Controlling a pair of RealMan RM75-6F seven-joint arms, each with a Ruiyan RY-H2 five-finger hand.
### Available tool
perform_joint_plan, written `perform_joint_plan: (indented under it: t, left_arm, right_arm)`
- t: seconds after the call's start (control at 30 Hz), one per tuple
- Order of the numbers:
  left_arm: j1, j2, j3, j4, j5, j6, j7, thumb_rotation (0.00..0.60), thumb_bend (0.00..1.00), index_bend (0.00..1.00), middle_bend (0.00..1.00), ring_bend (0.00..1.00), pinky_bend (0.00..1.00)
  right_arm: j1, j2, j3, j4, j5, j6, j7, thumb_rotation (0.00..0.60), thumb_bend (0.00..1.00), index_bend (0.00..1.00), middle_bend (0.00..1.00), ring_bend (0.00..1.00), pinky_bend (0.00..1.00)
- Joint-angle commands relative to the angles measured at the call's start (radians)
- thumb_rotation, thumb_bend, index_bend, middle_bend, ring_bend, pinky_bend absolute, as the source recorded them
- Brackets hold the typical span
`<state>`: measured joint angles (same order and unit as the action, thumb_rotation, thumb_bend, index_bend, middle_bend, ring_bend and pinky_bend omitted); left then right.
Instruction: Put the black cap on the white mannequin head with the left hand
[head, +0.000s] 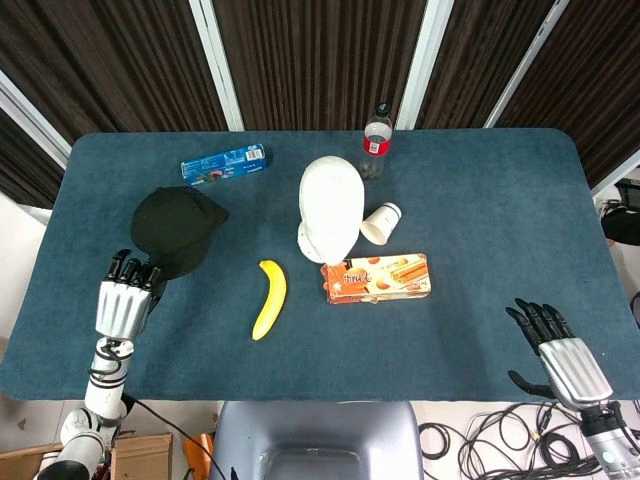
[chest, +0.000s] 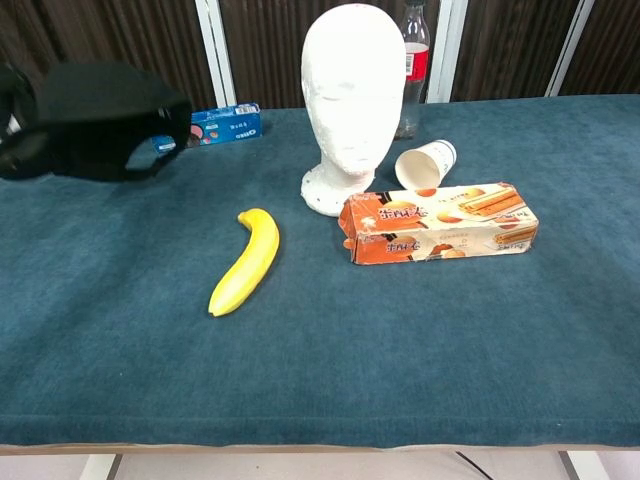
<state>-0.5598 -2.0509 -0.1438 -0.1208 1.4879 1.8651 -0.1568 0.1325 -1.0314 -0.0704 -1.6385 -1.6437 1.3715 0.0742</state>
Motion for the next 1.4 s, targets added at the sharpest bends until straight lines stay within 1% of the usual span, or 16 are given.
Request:
perform_joint_plan:
  t: [0.03, 0.17, 0.37, 0.47, 0.57, 0.8, 0.9, 1.0, 1.2, 1.4]
  left_arm:
    - [-0.027, 0.039, -0.024, -0.005, -0.022, 0.048, -0.012, 0.600, 0.59, 0.75, 0.77, 0.59, 0.40]
    - [-0.062, 0.078, -0.037, -0.014, -0.032, 0.092, -0.001, 0.600, 0.60, 0.75, 0.77, 0.59, 0.40]
    - [-0.143, 0.133, -0.053, -0.048, -0.037, 0.153, 0.031, 0.600, 0.60, 0.75, 0.77, 0.59, 0.40]
    - [-0.212, 0.161, -0.062, -0.080, -0.032, 0.175, 0.056, 0.600, 0.61, 0.75, 0.77, 0.59, 0.40]
    - [-0.273, 0.176, -0.062, -0.114, -0.021, 0.168, 0.092, 0.600, 0.61, 0.75, 0.77, 0.59, 0.40]
    - [-0.409, 0.176, -0.051, -0.175, 0.011, 0.078, 0.196, 0.600, 0.61, 0.75, 0.77, 0.59, 0.40]
    - [-0.468, 0.161, -0.043, -0.173, 0.029, 0.040, 0.245, 0.600, 0.61, 0.75, 0.77, 0.59, 0.40]
    - [-0.511, 0.136, -0.040, -0.169, 0.036, -0.009, 0.267, 0.600, 0.61, 0.75, 0.78, 0.60, 0.40]
    - [-0.578, 0.082, -0.048, -0.125, 0.024, -0.115, 0.266, 0.600, 0.61, 0.75, 0.78, 0.60, 0.39]
    - [-0.615, 0.045, -0.058, -0.077, 0.004, -0.193, 0.243, 0.600, 0.60, 0.75, 0.78, 0.60, 0.39]
  right_arm:
    - [0.000, -0.001, 0.000, 0.000, 0.000, -0.001, 0.000, 0.600, 0.18, 0.00, 0.00, 0.00, 0.00]
    - [0.002, 0.000, 0.000, -0.002, 0.001, -0.004, 0.002, 0.600, 0.18, 0.00, 0.00, 0.00, 0.00]
    - [0.002, 0.001, 0.002, -0.002, 0.002, -0.005, 0.005, 0.600, 0.18, 0.00, 0.00, 0.00, 0.00]
    - [0.005, 0.000, 0.005, -0.002, 0.008, -0.012, 0.003, 0.600, 0.18, 0.00, 0.00, 0.00, 0.00]
    - [0.008, -0.002, 0.005, -0.004, 0.009, -0.017, 0.000, 0.600, 0.18, 0.00, 0.00, 0.00, 0.00]
    - [0.012, 0.001, 0.010, -0.005, 0.014, -0.021, 0.009, 0.600, 0.18, 0.00, 0.00, 0.00, 0.00]
    - [0.017, 0.001, 0.012, -0.002, 0.015, -0.028, 0.014, 0.600, 0.18, 0.00, 0.00, 0.00, 0.00]
    - [0.024, 0.002, 0.011, -0.003, 0.019, -0.043, 0.015, 0.600, 0.18, 0.00, 0.00, 0.00, 0.00]
    - [0.030, 0.012, 0.009, 0.000, 0.013, -0.050, 0.037, 0.600, 0.18, 0.00, 0.00, 0.00, 0.00]
    - [0.034, 0.024, 0.011, 0.017, 0.024, -0.057, 0.084, 0.600, 0.18, 0.00, 0.00, 0.00, 0.00]
